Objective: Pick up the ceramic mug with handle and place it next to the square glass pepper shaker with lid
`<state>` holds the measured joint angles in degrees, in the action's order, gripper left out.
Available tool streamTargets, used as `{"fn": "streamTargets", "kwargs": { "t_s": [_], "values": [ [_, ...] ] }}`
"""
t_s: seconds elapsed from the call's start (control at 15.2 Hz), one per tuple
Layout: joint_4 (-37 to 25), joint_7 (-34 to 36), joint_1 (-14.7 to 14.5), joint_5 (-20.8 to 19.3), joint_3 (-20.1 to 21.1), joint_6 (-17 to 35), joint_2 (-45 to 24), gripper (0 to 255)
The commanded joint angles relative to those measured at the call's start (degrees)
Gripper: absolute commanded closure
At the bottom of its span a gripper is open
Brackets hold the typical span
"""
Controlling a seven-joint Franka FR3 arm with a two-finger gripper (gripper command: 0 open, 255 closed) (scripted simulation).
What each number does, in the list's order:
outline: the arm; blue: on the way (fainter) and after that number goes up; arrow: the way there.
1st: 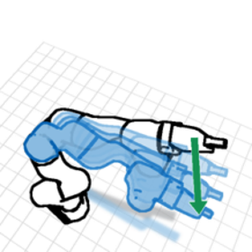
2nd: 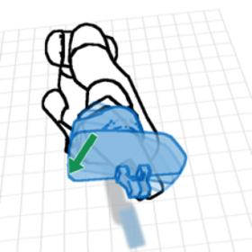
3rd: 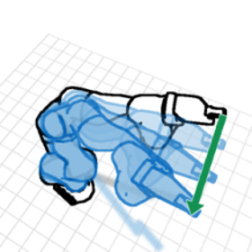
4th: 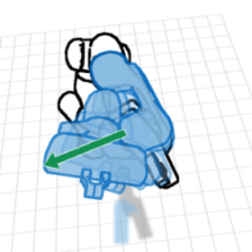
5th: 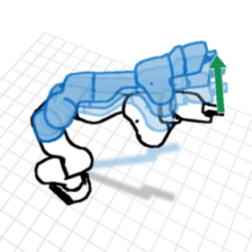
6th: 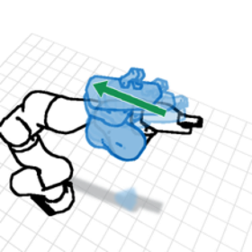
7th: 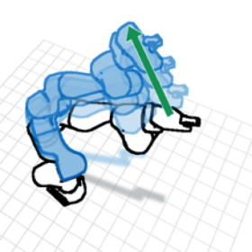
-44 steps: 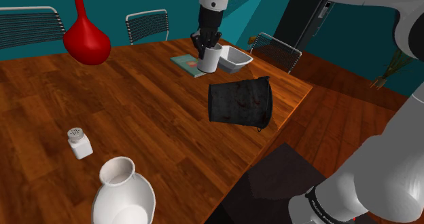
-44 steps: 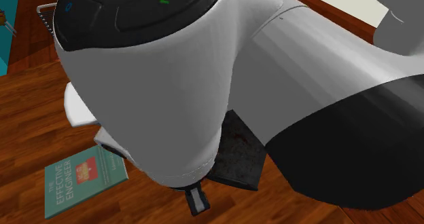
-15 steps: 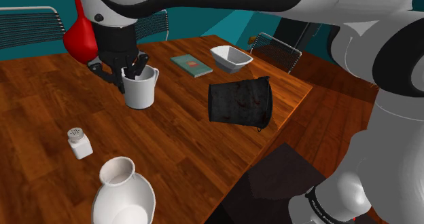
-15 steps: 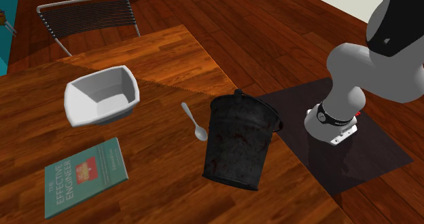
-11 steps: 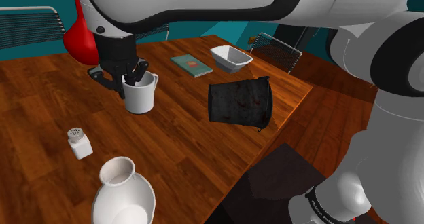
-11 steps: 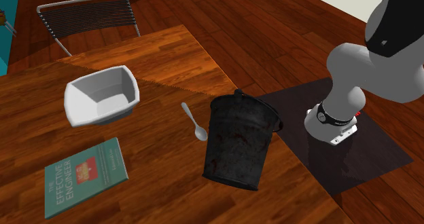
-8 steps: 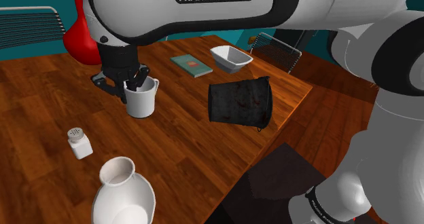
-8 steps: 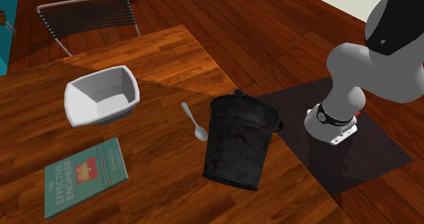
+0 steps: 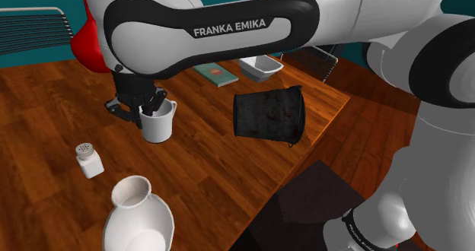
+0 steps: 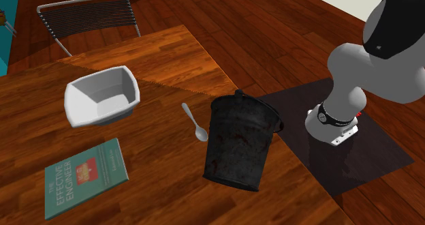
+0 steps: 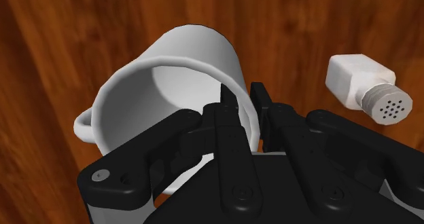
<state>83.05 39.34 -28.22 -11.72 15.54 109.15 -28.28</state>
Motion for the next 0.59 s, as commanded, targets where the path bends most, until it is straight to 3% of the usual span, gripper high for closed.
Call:
{"fn": "streamTargets", "kwargs": {
  "t_s": [0.0,0.53],
  "values": [
    [1.0,0.2,0.0,-0.2,-0.1,1.4,-0.4,255],
    [4.3,0.9,0.0,-0.9,-0.5,6.5,-2.3,255]
  ]
}}
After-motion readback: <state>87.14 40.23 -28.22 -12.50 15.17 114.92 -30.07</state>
